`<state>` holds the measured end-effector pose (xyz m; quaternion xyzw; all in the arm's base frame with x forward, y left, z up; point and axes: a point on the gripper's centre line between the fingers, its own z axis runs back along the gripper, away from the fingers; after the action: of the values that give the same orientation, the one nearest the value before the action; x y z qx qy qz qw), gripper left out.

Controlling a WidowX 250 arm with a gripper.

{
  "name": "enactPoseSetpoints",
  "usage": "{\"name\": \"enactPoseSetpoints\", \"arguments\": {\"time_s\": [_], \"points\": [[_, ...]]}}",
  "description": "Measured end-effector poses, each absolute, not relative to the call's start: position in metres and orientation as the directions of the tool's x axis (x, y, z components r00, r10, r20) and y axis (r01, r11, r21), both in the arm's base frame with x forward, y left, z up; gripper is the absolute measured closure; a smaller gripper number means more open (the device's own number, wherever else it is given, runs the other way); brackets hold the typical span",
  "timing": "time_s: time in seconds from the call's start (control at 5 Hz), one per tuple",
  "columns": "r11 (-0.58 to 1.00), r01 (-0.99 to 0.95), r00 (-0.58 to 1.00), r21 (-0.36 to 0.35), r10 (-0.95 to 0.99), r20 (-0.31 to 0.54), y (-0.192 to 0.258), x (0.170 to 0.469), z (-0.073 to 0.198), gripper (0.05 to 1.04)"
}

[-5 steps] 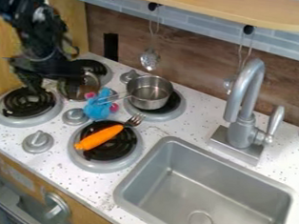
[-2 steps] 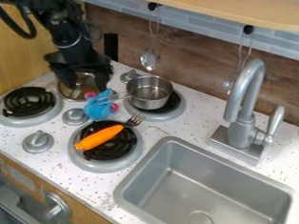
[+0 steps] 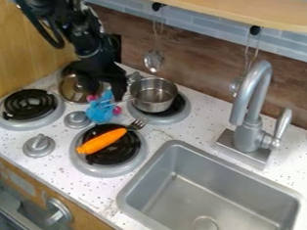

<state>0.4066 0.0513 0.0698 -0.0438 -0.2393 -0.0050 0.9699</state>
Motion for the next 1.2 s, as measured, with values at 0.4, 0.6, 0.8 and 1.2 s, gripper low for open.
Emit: {"name": "enactPoseSetpoints", "arguments": {"time_s": [0.4,0.6,0.8,1.2], "points": [[0.976,0.205,0.867,-0.07,-0.148,0.476,0.008,0.451,0.044,0.083],[0.961,0.274,0.823,-0.034,-0.217,0.525,-0.005,0.459,0.048,0.083],[0.919,0.392,0.75,0.043,-0.347,0.563,-0.024,0.467,0.055,0.083],[0.842,0.531,0.67,0.091,-0.483,0.563,-0.045,0.484,0.052,0.083]]}}
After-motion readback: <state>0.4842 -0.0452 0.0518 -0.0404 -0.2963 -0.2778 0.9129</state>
